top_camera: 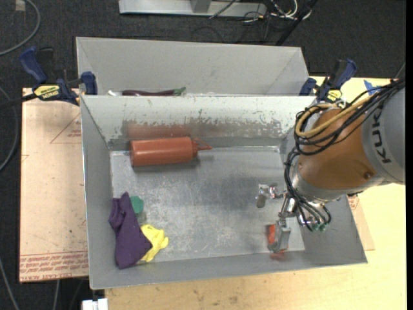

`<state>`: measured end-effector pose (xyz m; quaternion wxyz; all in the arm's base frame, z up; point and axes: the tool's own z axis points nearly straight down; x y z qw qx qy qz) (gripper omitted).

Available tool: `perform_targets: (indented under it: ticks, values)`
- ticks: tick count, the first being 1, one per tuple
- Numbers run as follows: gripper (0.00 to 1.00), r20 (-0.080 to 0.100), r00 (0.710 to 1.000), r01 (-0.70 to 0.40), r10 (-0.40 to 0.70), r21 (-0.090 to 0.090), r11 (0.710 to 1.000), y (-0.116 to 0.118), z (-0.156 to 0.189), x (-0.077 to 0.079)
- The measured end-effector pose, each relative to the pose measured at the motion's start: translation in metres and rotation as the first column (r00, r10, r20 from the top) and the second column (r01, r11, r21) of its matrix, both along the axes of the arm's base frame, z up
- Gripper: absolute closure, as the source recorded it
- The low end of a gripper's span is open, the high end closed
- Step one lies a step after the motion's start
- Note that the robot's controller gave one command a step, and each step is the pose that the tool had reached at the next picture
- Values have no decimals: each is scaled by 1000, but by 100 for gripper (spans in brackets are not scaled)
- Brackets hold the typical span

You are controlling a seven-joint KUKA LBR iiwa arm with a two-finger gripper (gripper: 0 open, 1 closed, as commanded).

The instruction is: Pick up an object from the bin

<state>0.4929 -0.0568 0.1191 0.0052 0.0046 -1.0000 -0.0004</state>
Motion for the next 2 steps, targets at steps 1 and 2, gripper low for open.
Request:
perform_targets:
  ticks: [1,2]
  values:
    - [0,20,993,-120,120,-1,993,-27,-9,1]
    - [0,10,952,-306,306,-2,952,-37,-34,-4]
